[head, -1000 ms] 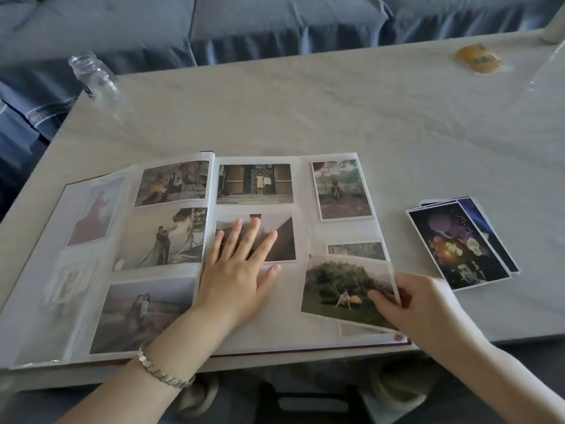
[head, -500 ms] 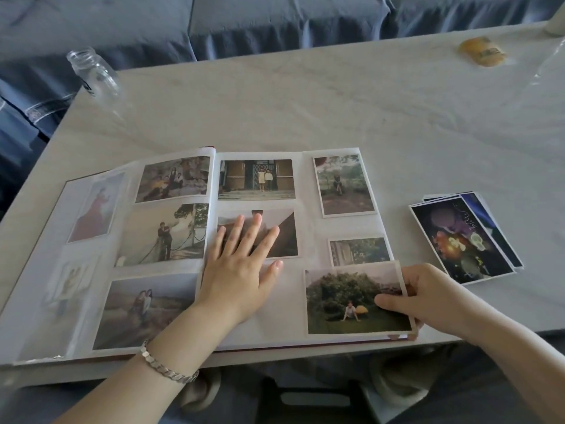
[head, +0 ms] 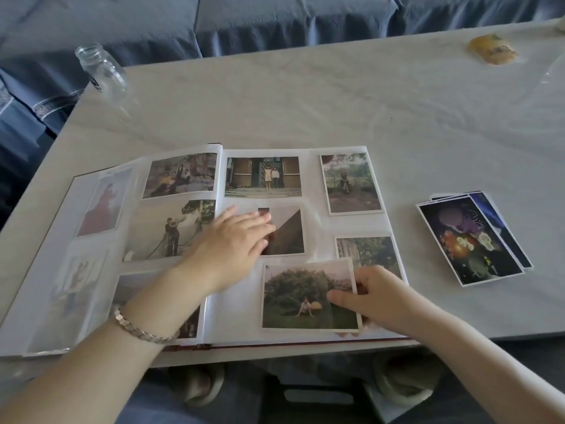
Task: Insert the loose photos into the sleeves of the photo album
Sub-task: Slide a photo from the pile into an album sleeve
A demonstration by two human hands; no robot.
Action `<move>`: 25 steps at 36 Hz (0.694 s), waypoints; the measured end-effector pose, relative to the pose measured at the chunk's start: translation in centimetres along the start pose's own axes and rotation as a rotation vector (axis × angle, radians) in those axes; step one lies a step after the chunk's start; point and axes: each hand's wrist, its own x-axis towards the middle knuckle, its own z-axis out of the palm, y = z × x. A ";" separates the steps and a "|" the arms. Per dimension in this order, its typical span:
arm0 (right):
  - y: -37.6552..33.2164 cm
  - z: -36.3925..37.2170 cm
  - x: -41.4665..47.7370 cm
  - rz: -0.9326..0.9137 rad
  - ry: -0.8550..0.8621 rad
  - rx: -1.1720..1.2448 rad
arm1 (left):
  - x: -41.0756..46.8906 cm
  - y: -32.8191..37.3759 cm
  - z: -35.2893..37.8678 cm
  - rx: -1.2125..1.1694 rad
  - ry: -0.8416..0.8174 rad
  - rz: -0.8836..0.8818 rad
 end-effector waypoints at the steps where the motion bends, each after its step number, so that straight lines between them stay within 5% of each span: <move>1: -0.1 -0.3 0.0 0.008 0.001 0.001 | 0.0 -0.7 -0.2 0.013 0.018 0.011; 6: 0.6 -1.8 0.2 0.073 0.173 0.160 | -0.5 -3.2 0.1 0.032 0.090 -0.003; 25: -2.5 1.6 2.0 0.091 0.154 0.181 | -0.7 -3.6 1.1 -0.078 0.208 -0.004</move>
